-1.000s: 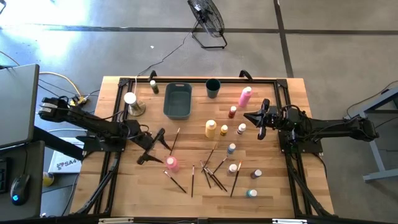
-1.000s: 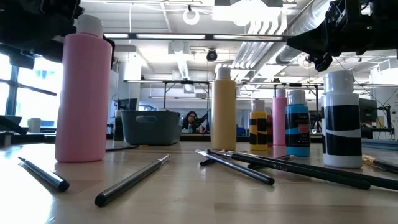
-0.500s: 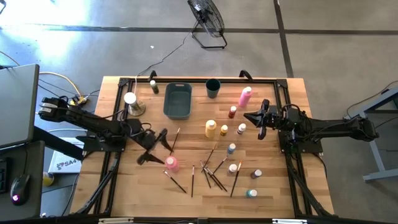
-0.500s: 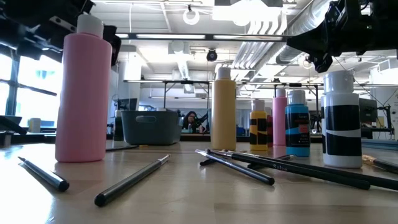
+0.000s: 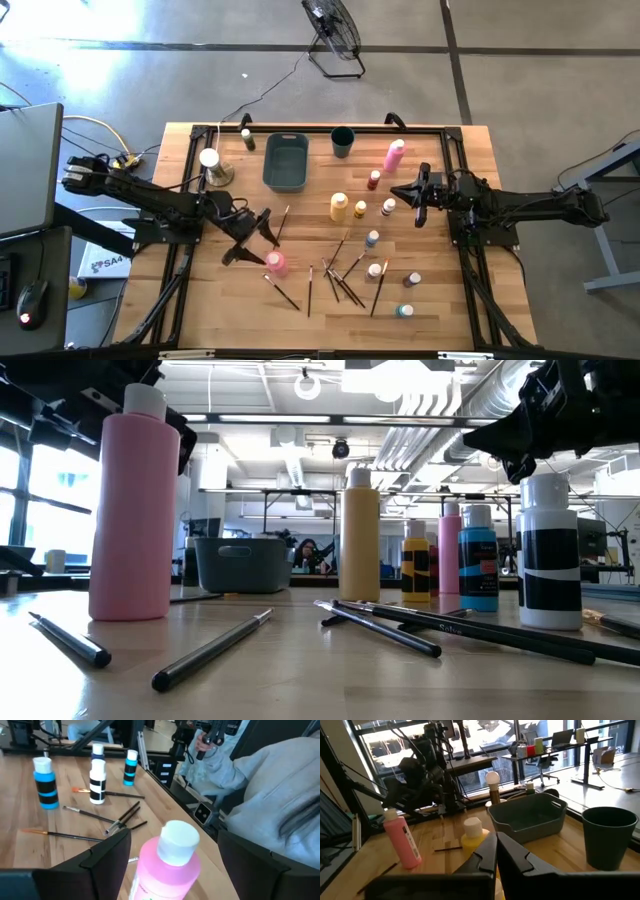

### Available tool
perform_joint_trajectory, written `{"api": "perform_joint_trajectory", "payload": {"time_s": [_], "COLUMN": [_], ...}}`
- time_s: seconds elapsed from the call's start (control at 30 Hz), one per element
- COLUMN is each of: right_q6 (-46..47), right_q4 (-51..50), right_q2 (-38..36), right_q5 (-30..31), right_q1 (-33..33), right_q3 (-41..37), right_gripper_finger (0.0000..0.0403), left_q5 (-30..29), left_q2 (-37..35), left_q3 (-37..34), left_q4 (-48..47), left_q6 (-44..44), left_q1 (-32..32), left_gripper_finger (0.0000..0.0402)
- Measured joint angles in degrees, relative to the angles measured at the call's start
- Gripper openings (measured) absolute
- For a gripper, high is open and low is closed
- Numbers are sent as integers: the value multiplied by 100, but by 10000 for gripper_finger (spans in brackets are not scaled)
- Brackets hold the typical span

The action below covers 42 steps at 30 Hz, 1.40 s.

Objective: Pick & Place Paint Supplies
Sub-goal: Put the large pink paint bottle into the green bin

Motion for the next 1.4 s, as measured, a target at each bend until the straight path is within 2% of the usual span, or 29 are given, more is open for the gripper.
{"api": "perform_joint_trajectory", "payload": {"time_s": [0.27, 0.57, 0.7, 1.0, 1.4], "right_q6": [8, -8, -10, -158, -163], "right_q4": [-7, 8, 8, 10, 8], "right_q2": [0, 0, 0, 0, 0], "right_q5": [-143, -64, -60, -53, -56], "right_q1": [0, 0, 0, 0, 0], "right_q3": [2, 1, 2, 2, 2], "right_gripper_finger": [3, 3, 3, 3, 3], "left_q5": [-267, -388, -674, -681, -482], "left_q2": [0, 0, 0, 28, 917], "left_q3": [0, 0, 0, 0, -2], "left_q4": [-92, -92, -90, -10, 886], "left_q6": [1054, 602, 630, 733, 733], "left_q1": [-322, -314, -314, -314, -314], "left_gripper_finger": [294, 294, 294, 294, 294]}}
